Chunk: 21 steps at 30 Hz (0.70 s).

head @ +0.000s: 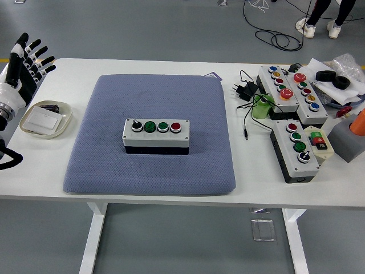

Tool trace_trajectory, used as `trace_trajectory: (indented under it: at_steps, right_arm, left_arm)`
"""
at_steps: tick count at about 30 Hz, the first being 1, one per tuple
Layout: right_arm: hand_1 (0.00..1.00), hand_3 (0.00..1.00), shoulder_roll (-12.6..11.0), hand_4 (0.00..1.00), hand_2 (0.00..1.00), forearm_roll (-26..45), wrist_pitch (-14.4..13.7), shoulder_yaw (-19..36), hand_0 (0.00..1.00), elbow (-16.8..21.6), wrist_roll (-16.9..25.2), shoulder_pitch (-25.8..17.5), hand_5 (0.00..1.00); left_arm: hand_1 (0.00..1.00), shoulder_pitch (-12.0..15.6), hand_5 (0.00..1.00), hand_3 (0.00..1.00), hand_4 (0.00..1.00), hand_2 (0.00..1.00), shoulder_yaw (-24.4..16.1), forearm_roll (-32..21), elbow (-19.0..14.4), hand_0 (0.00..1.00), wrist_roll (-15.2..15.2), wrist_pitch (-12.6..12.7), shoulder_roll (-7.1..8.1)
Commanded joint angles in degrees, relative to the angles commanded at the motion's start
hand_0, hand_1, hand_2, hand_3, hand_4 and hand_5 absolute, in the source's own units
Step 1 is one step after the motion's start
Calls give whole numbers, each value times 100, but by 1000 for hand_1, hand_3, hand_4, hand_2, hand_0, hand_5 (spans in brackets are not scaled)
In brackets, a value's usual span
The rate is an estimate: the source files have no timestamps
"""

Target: Pick up the button,place it on the desk,press the button,press the button

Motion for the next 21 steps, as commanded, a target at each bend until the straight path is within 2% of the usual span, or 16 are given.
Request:
trace_trajectory:
  at_steps: [9, 21]
  right_arm:
    - [638, 582, 6, 381, 671, 2, -6, 20, 650, 0, -5, 5, 240]
    - [639, 582, 3, 381, 671, -1, -11, 16, 652, 0, 7, 28, 242]
  left_arm:
    - [871, -7, 998, 958, 726, 962, 2, 269, -42, 833, 28, -58, 8]
    - [869, -9, 998, 957, 723, 958, 44, 269, -82, 829, -45, -142, 33]
